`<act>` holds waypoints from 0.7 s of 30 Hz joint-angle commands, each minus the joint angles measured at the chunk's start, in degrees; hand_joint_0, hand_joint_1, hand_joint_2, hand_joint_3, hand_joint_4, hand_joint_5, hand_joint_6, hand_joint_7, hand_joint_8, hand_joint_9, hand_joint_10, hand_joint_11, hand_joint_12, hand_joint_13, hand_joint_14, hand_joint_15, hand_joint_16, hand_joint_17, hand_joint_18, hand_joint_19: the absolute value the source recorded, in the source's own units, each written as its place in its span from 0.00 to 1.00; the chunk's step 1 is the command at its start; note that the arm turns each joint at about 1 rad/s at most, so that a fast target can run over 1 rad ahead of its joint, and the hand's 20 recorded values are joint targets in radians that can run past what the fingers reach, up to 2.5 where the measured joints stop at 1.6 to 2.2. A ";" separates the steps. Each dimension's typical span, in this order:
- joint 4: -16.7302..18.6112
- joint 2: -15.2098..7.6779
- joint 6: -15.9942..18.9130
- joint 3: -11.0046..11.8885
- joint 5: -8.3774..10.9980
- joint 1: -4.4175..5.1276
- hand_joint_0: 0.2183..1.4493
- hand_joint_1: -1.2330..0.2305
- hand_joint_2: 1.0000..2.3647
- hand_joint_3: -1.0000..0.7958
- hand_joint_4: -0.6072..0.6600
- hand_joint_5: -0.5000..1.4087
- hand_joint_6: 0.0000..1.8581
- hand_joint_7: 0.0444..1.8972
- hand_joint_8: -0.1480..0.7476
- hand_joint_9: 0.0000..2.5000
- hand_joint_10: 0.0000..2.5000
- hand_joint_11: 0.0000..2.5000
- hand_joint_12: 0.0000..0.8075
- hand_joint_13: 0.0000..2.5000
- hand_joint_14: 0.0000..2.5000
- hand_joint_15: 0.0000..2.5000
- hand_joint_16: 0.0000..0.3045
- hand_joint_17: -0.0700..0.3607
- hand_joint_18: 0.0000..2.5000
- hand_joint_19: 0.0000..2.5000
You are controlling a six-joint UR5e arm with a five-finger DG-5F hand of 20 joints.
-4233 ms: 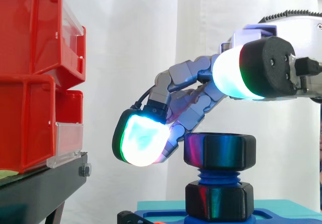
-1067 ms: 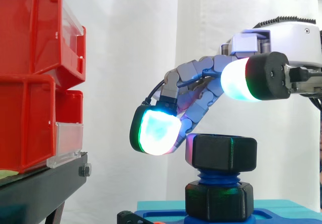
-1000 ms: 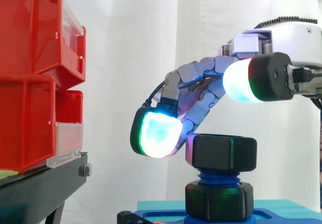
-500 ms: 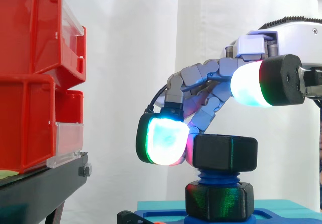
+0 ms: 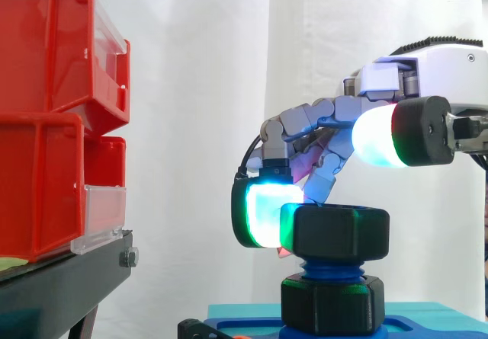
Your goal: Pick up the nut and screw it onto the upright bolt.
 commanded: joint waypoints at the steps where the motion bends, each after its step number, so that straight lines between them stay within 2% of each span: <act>1: 0.14 0.00 -0.14 0.00 -0.69 -0.68 0.26 0.77 0.00 0.28 0.64 0.26 0.27 0.77 0.47 0.35 0.00 0.00 0.30 0.25 0.00 0.00 0.08 0.29 0.12 0.00; 5: 0.23 0.00 -0.14 0.00 -1.04 -0.94 0.26 0.77 0.00 0.28 0.64 0.27 0.27 0.78 0.47 0.37 0.00 0.00 0.30 0.26 0.00 0.00 0.08 0.28 0.13 0.00; 13: 0.32 0.00 -0.22 0.00 -2.18 -2.09 0.27 0.76 0.00 0.28 0.61 0.27 0.31 0.71 0.48 0.41 0.00 0.00 0.27 0.29 0.00 0.00 0.07 0.27 0.16 0.00; 15: 0.40 0.00 -0.22 0.00 -2.62 -2.44 0.27 0.76 0.00 0.28 0.62 0.27 0.31 0.71 0.48 0.42 0.00 0.00 0.27 0.29 0.00 0.00 0.07 0.27 0.16 0.00; 17: 0.14 0.09 -0.22 0.26 -3.42 -2.97 0.27 0.76 0.00 0.28 0.63 0.27 0.27 0.77 0.48 0.42 0.00 0.00 0.27 0.29 0.00 0.00 0.07 0.27 0.16 0.00; 21: -0.48 0.00 -0.22 1.49 -4.29 -3.23 0.27 0.77 0.00 0.28 0.67 0.24 0.27 0.64 0.47 0.40 0.00 0.00 0.28 0.29 0.00 0.00 0.07 0.27 0.15 0.00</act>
